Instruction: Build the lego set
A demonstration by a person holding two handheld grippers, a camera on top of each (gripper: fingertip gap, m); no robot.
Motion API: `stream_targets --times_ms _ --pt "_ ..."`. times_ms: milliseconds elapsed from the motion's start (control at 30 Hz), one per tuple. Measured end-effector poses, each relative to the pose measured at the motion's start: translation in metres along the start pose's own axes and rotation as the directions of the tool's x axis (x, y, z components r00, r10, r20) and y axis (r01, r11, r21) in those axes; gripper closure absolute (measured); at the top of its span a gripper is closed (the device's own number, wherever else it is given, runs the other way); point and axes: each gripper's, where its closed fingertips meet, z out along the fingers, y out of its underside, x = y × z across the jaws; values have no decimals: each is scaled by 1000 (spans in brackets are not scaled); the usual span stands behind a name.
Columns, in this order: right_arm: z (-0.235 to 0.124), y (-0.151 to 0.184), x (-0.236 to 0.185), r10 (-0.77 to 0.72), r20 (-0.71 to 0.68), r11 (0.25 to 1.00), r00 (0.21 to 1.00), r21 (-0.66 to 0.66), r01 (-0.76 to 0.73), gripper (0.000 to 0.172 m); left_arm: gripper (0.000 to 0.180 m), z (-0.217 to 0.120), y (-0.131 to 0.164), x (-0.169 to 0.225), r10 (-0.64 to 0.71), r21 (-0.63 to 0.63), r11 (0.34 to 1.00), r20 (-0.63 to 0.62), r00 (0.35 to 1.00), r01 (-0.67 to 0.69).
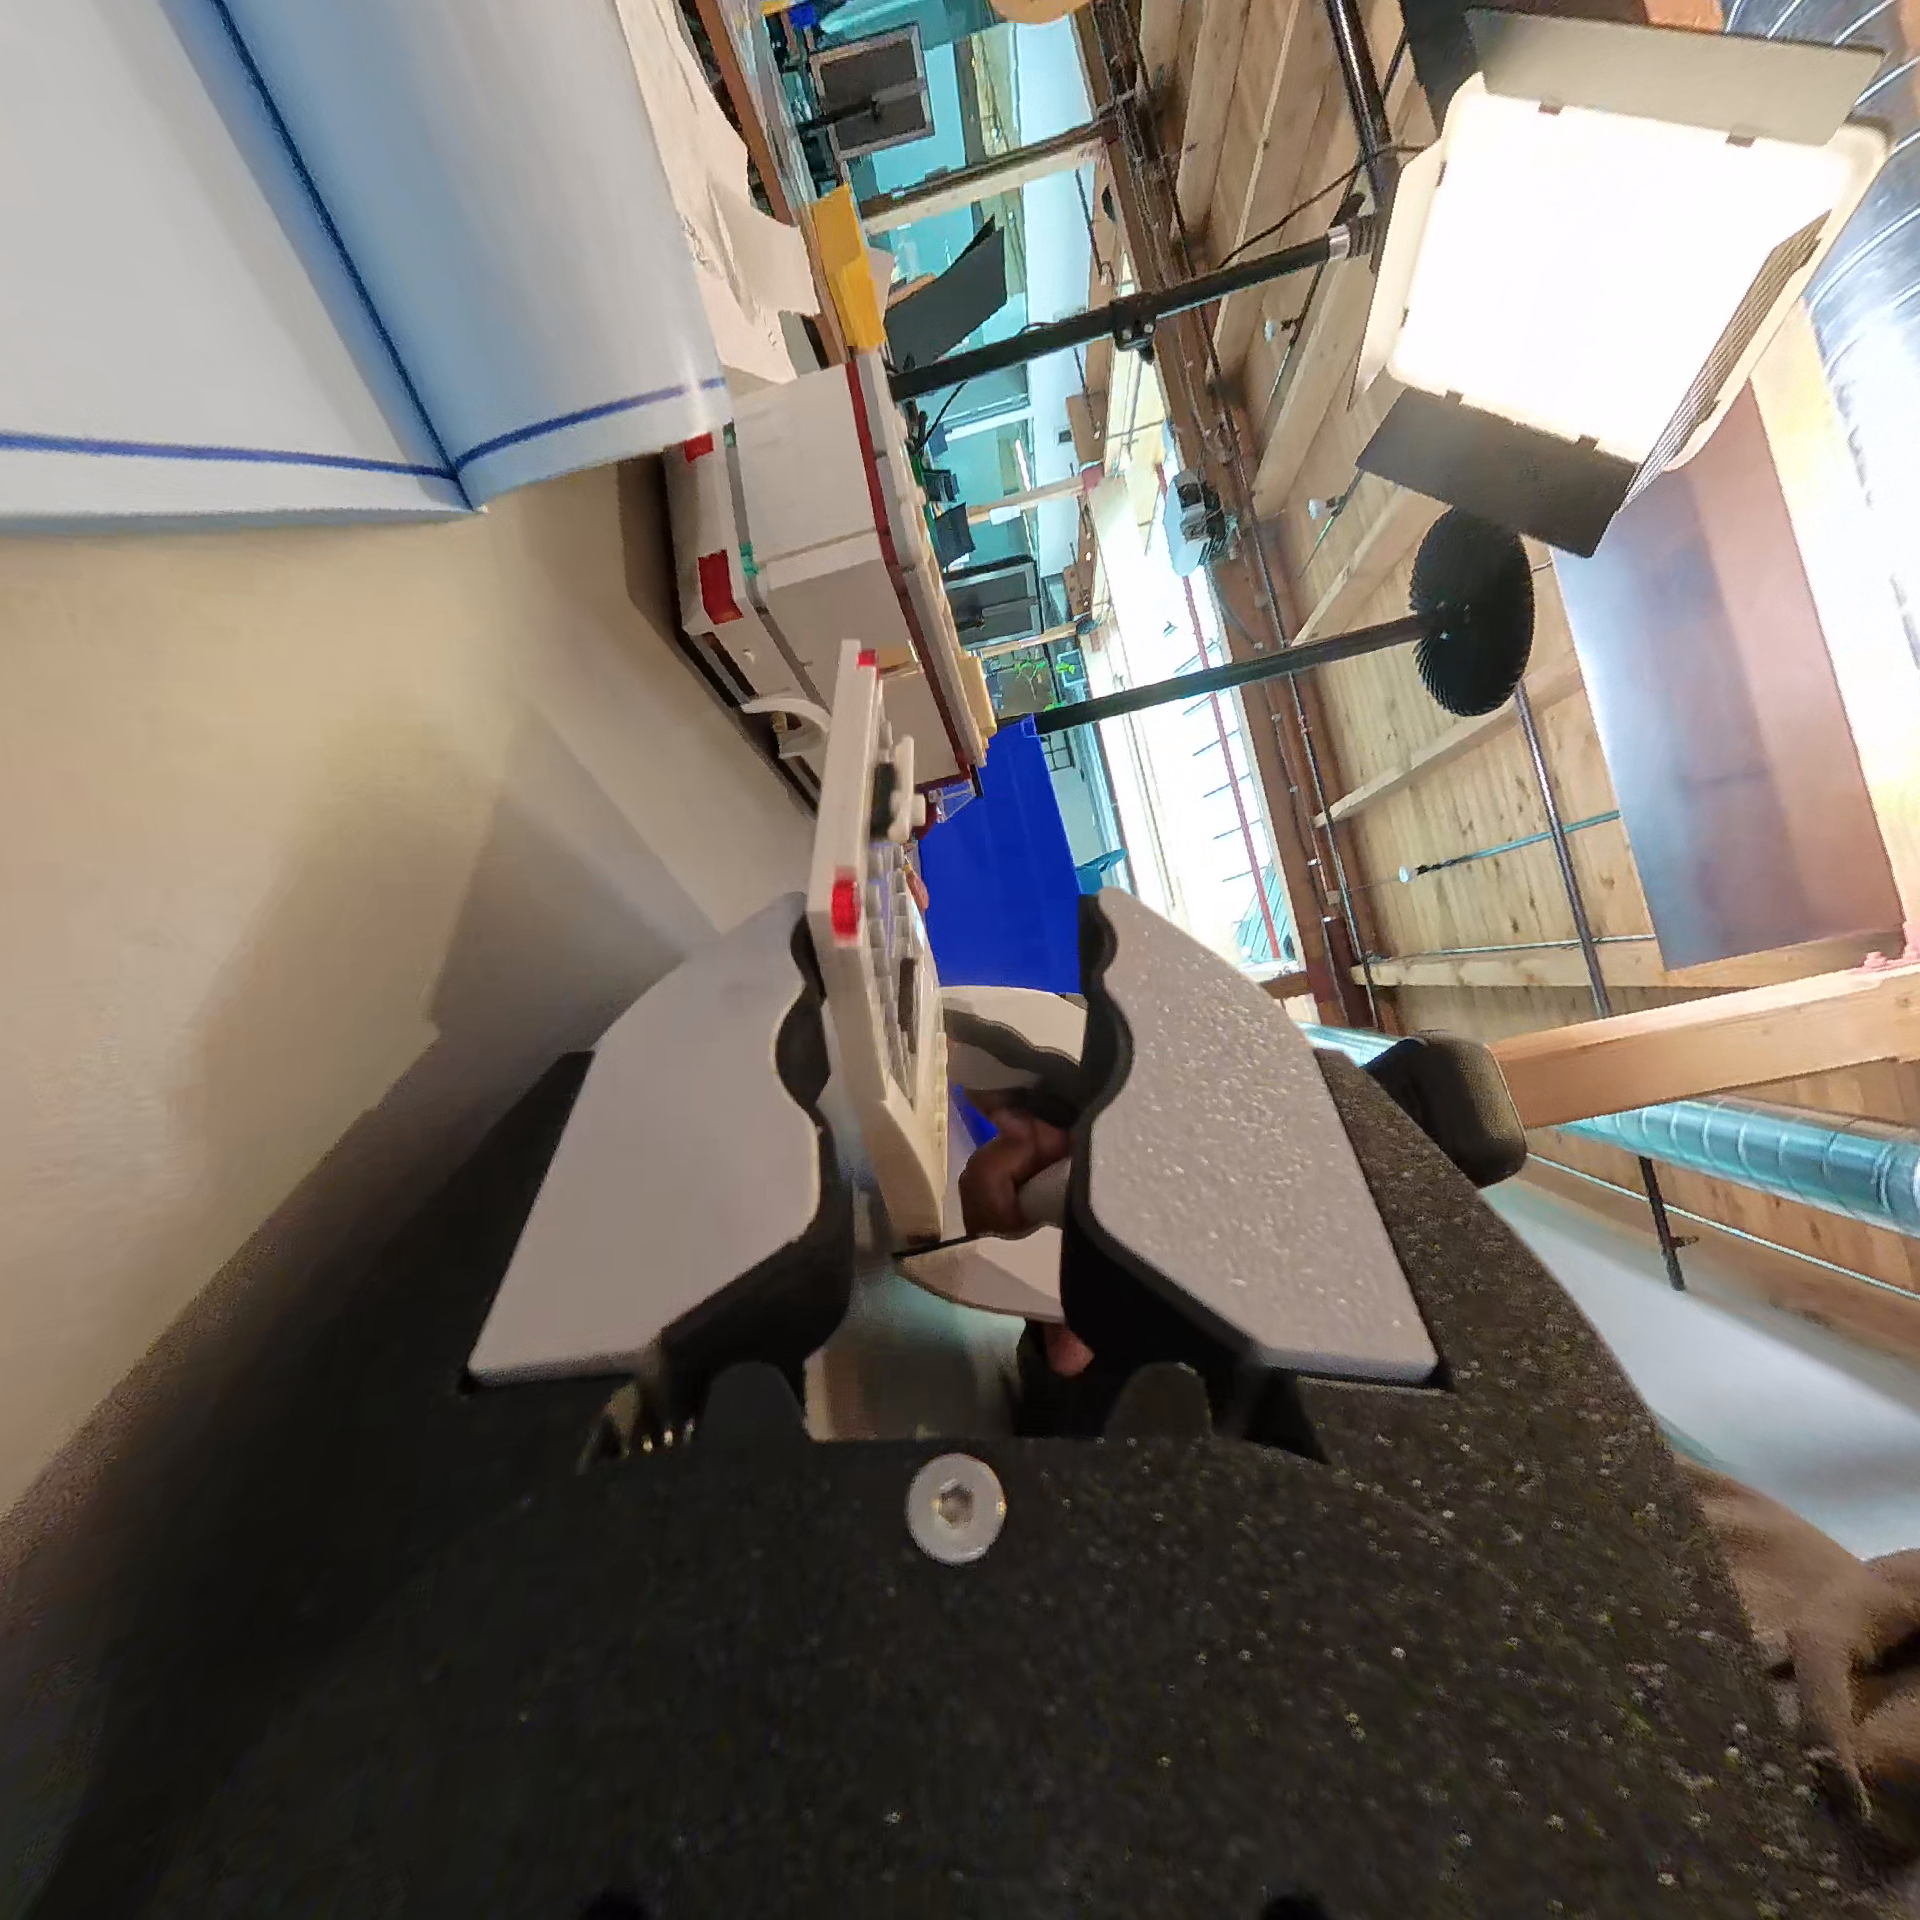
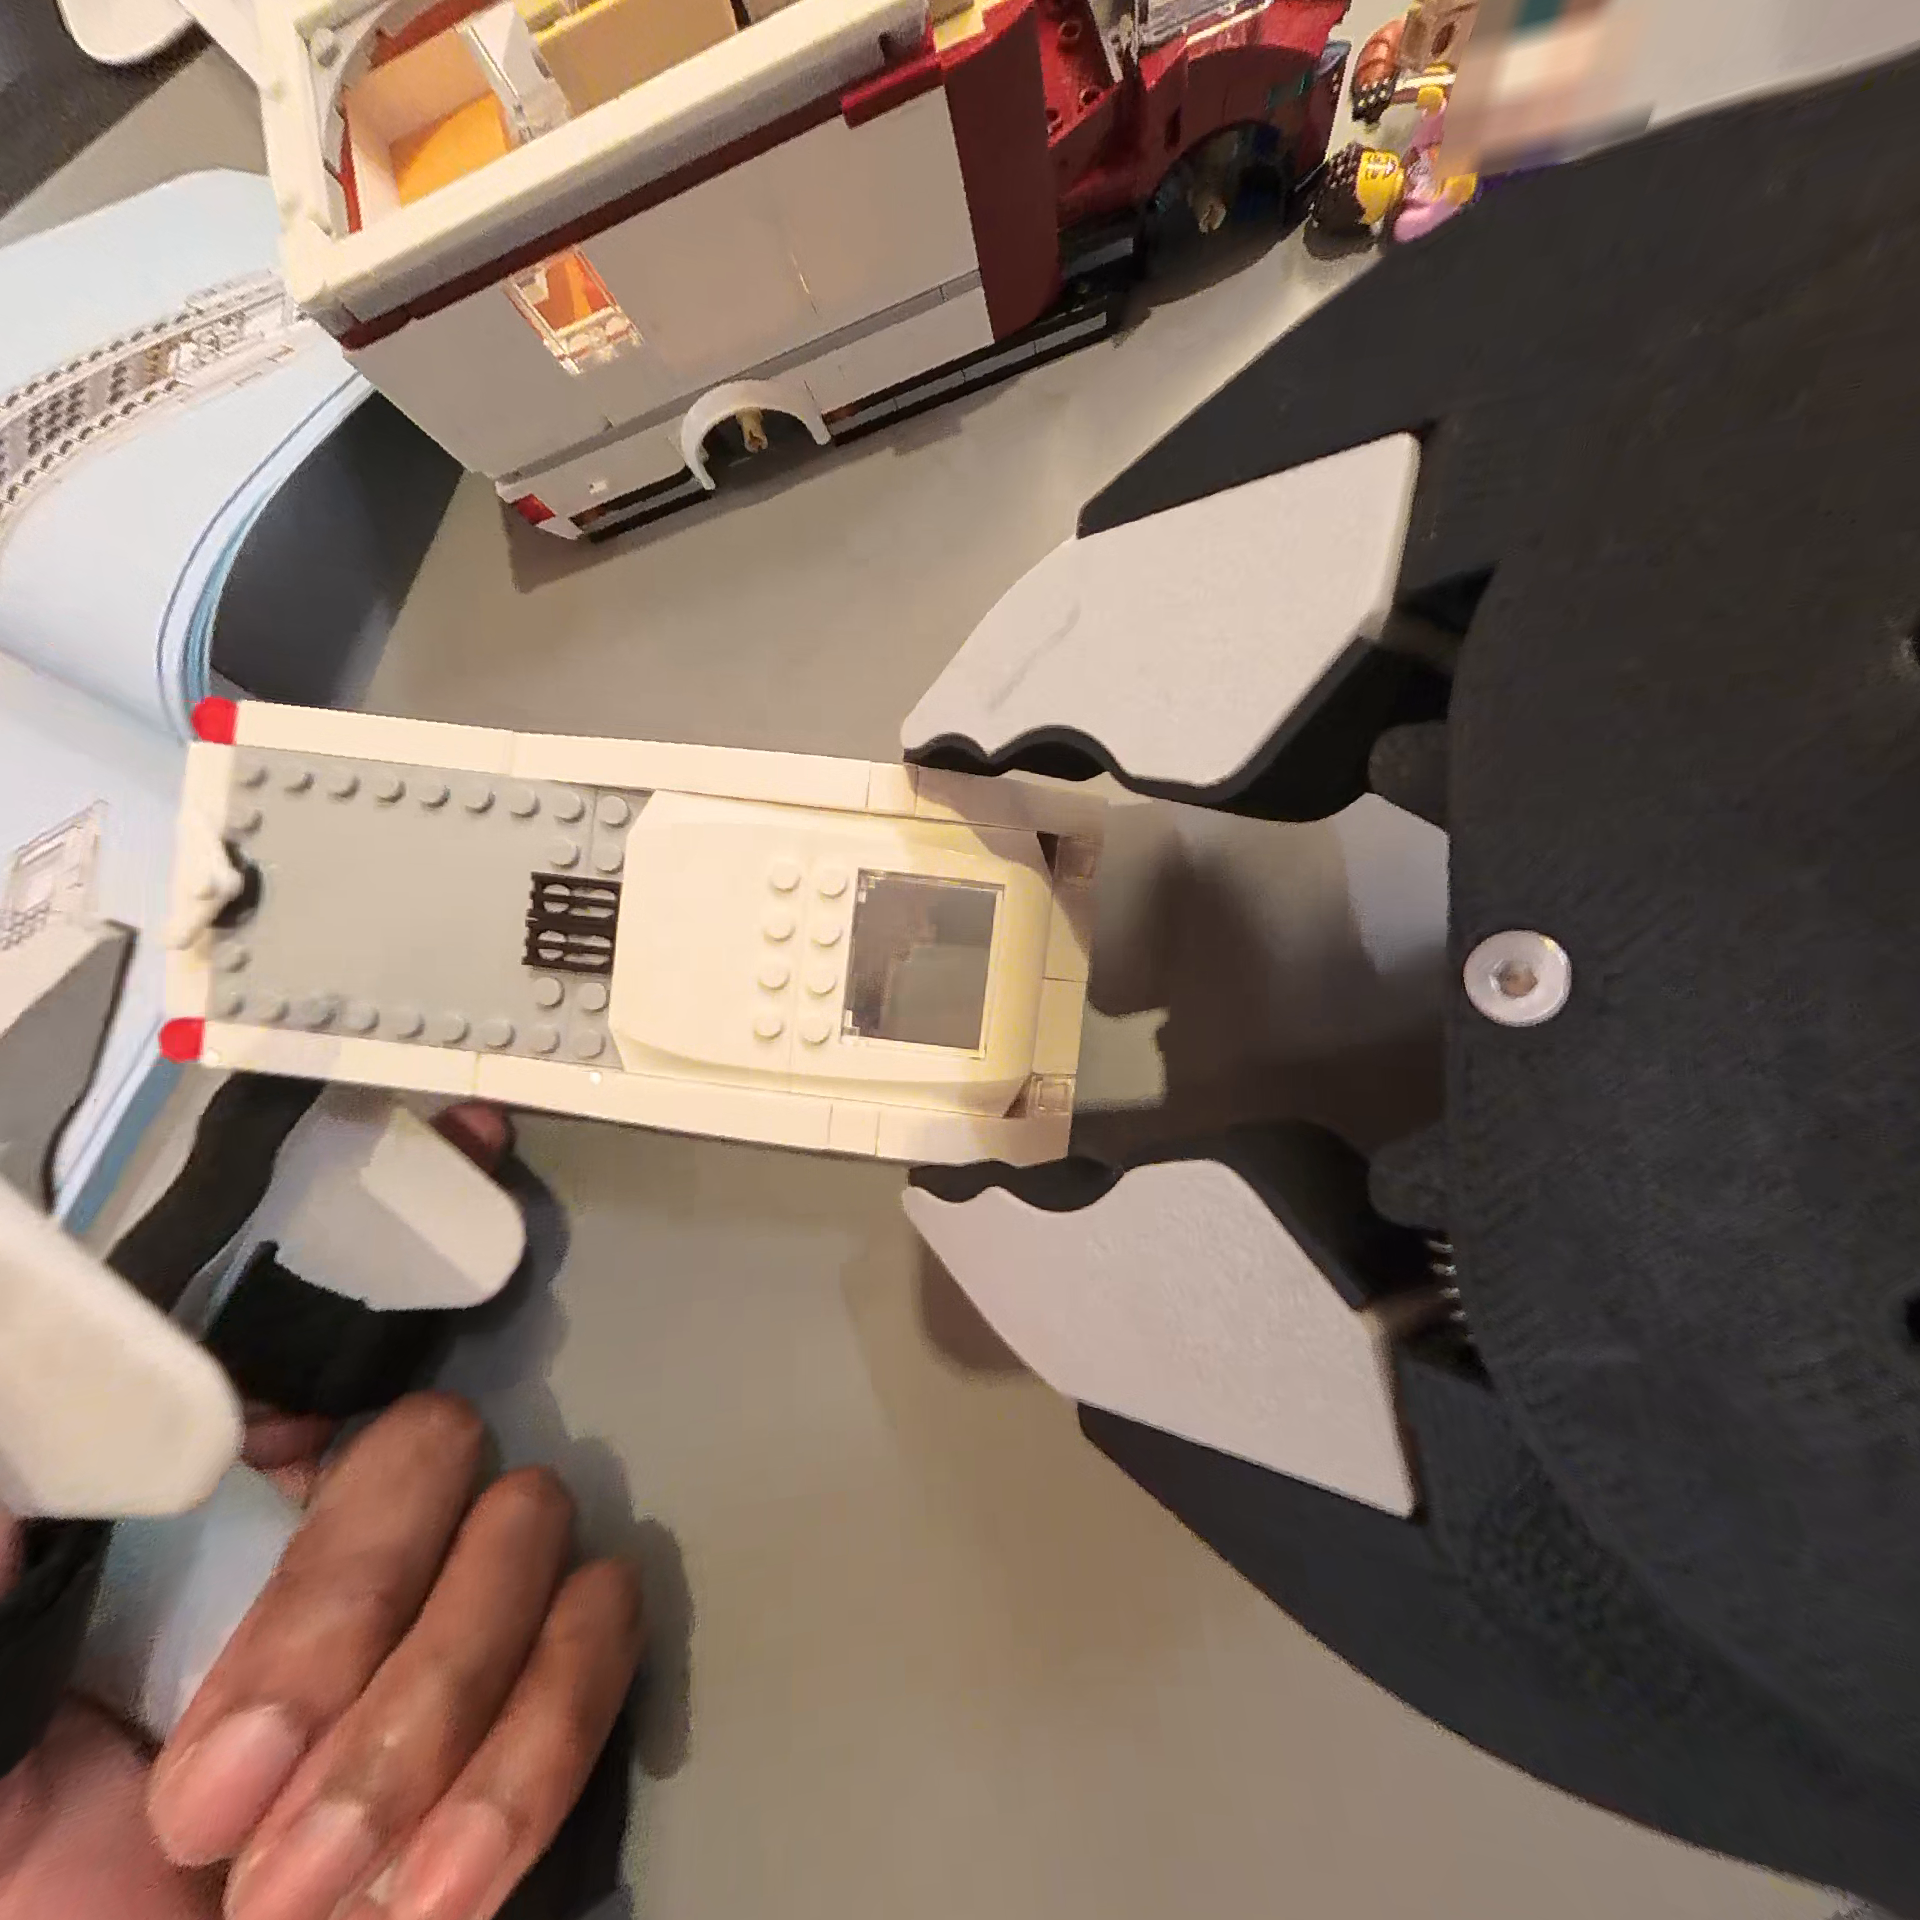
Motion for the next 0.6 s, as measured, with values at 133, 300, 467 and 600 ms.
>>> stream_targets --times_ms 133,300,467,600 --pt "-5 10 6 -30 -2 999 1000 -21 30 99 124 -10 -10 -5 52 4 999 51 997 -53" --pt "-11 23 7 -62 24 997 998 -35 63 100 111 -17 -23 -5 263 -2 964 153 953 -266" --pt "-14 28 5 -70 52 997 996 -26 72 100 109 -7 -21 4 571 -124 821 170 804 -557" --pt "-16 25 7 -38 57 999 998 -17 39 100 105 4 -7 9 785 -254 611 80 614 -749"
